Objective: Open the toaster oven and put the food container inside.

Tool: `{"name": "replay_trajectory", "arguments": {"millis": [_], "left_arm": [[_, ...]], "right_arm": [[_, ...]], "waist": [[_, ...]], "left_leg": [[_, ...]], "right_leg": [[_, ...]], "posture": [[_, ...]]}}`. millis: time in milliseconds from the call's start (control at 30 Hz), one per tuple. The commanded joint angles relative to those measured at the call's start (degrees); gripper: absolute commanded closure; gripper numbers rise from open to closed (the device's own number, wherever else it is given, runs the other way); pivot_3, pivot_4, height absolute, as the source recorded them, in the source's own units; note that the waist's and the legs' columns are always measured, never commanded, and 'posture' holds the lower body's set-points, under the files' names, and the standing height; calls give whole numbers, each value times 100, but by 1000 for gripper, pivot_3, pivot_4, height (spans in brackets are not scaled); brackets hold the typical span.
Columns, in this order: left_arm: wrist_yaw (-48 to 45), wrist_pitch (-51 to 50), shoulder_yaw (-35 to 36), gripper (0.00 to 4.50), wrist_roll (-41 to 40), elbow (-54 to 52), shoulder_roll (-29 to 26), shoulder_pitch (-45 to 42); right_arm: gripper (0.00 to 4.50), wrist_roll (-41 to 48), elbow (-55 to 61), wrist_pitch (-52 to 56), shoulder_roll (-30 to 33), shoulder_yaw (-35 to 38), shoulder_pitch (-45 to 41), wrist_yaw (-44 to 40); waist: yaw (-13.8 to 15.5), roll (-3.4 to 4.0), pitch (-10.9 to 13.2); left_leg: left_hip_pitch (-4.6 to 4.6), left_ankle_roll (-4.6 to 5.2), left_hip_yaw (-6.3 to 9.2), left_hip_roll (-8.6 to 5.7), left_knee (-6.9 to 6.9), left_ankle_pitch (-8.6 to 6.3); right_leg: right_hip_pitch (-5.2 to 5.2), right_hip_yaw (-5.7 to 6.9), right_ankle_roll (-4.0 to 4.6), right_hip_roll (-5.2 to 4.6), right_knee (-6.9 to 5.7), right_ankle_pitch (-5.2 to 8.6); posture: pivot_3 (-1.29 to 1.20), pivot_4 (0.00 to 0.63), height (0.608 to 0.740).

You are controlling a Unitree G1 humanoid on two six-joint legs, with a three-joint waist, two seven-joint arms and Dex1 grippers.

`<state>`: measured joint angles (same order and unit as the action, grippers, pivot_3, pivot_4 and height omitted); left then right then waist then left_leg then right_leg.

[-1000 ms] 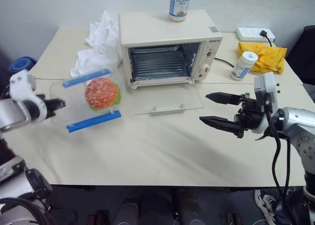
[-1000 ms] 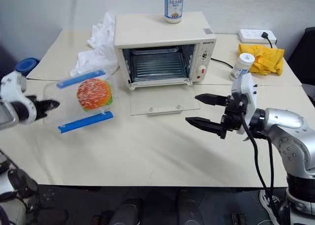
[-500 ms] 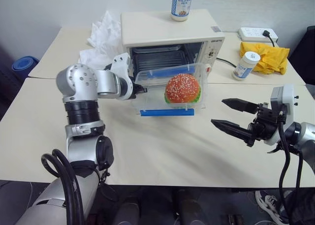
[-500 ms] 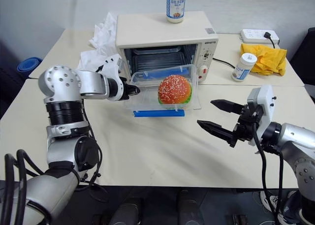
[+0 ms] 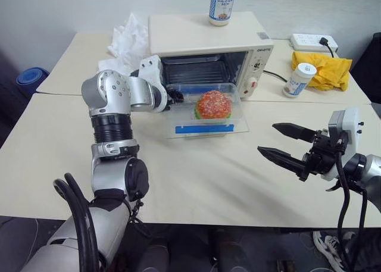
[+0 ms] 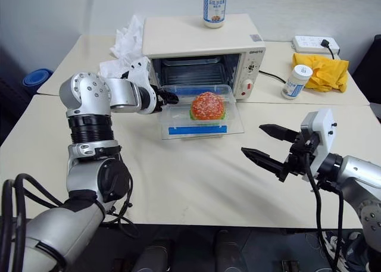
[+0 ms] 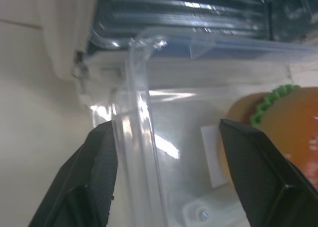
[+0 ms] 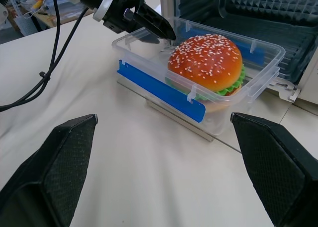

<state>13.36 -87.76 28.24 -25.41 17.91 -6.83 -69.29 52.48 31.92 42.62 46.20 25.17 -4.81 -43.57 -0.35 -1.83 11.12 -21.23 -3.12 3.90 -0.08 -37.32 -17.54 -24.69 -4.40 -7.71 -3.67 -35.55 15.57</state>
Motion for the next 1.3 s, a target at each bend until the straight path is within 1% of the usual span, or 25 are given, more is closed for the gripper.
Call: {"name": "replay_trajectory", "arguments": {"millis": [33,133,200,233,300,367,433,500,567,600,633,733,767,867,967,1067,1133,1200,1300], "left_arm": [[-704,-344,125,1358,-536,-1150,-406,434],[-1477,-437,160,1358,-991,-1976,-892,945],[-2255,-6,271,1358,-1394,-2313,-1275,1276],[-2709,248,357,1535,-1641,-2448,-1446,1440],[-3565,636,306,1971,-1998,-2624,-1828,1793],[-4852,1109,-115,2533,-2350,-3065,-2352,2485],[-5685,1510,-517,3106,-2476,-3298,-2714,3017],[-6146,1923,-983,3740,-2339,-3391,-2985,3335],[-6406,2168,-1363,4319,-2258,-3474,-3150,3456],[-6492,2380,-1572,4500,-2160,-3543,-3191,3501],[-6584,2638,-1913,4500,-1981,-3626,-3191,3564],[-6337,3378,-2741,4500,-1253,-3550,-2972,3572],[-6192,3526,-2929,4500,-1032,-3480,-2906,3554],[-5823,3950,-3483,4500,-305,-3198,-2789,3510],[-5328,4051,-3638,4500,112,-2710,-2495,3326],[-4948,4242,-3569,4500,374,-2394,-2166,3154],[-4456,4490,-3454,4500,671,-1974,-1888,2938],[-3896,4748,-3197,4500,881,-1466,-1572,2667],[-3446,4922,-2876,4500,963,-1077,-1264,2429]], "right_arm": [[0,173,223,-15,13,-60,-40,42],[0,237,194,26,5,-194,-98,71],[0,214,156,35,-21,-356,-129,96],[0,209,134,34,-35,-438,-144,86],[0,263,69,53,-90,-556,-210,109],[383,276,-48,108,-194,-720,-323,204],[860,102,-100,76,-234,-961,-369,167],[1555,-59,-174,28,-303,-1176,-439,194],[2184,-172,-271,-3,-370,-1327,-546,234],[2524,-242,-335,-11,-411,-1410,-619,251],[2912,-399,-441,-53,-497,-1573,-760,302],[3936,-1164,-890,-301,-816,-2066,-1268,705],[4215,-1387,-1062,-360,-919,-2167,-1412,851],[4215,-1839,-1554,-520,-1240,-2403,-1803,1060],[4215,-2200,-2030,-717,-1539,-2576,-2171,1126],[4215,-2508,-2432,-934,-1755,-2647,-2458,1172],[4215,-2687,-2805,-1123,-1945,-2633,-2721,1259],[4215,-2841,-3388,-1379,-2287,-2495,-3091,1541],[4215,-3086,-4069,-1813,-2657,-2370,-3462,1836]], "waist": [[-14,1,0],[-88,1,0],[-89,1,0],[-89,1,0],[-93,1,0],[-106,3,-1],[-119,5,-2],[-107,4,-1],[-97,4,-1],[-88,4,-1],[-90,4,-1],[-110,6,-2],[-113,6,-1],[-133,6,-1],[-128,7,-1],[-122,7,-1],[-114,7,-1],[-116,7,-1],[-137,7,-1]], "left_leg": [[1,0,0,1,0,0],[4,-4,-1,4,3,2],[2,-11,4,4,1,6],[2,-20,4,3,-1,11],[2,-34,4,3,-1,19],[5,-35,4,3,1,20],[6,-35,3,3,4,19],[7,-28,1,4,3,15],[5,-11,9,4,0,8],[4,-7,10,3,-1,8],[3,-5,10,1,-2,8],[11,1,7,0,0,6],[12,2,7,1,-1,6],[8,3,7,4,4,6],[5,6,5,5,6,6],[-5,9,5,3,1,7],[-4,9,5,3,1,7],[-4,10,4,1,-3,7],[-3,10,1,2,-2,9]], "right_leg": [[0,0,0,1,1,0],[-3,-6,2,2,-7,1],[-3,-3,2,3,-8,1],[-1,-3,2,2,-8,1],[3,-1,3,1,-4,2],[5,-1,4,1,-2,2],[6,-2,7,1,1,4],[5,-4,12,0,0,6],[8,0,12,2,0,6],[10,0,13,1,0,6],[10,0,12,0,0,6],[17,-5,12,-1,3,6],[17,-4,11,1,1,6],[7,-7,11,6,-2,6],[-2,-9,12,8,-6,6],[-8,-9,11,4,-8,5],[-6,-8,10,3,-8,5],[-6,-9,5,2,-8,2],[-10,-9,4,3,-12,1]], "posture": [[0,150,740],[0,150,740],[0,150,740],[0,150,740],[0,150,740],[0,150,740],[0,150,740],[0,150,740],[0,150,740],[0,150,740],[0,150,740],[0,150,740],[0,150,740],[0,150,740],[0,150,740],[0,150,740],[0,150,740],[0,150,740],[0,150,740]]}}
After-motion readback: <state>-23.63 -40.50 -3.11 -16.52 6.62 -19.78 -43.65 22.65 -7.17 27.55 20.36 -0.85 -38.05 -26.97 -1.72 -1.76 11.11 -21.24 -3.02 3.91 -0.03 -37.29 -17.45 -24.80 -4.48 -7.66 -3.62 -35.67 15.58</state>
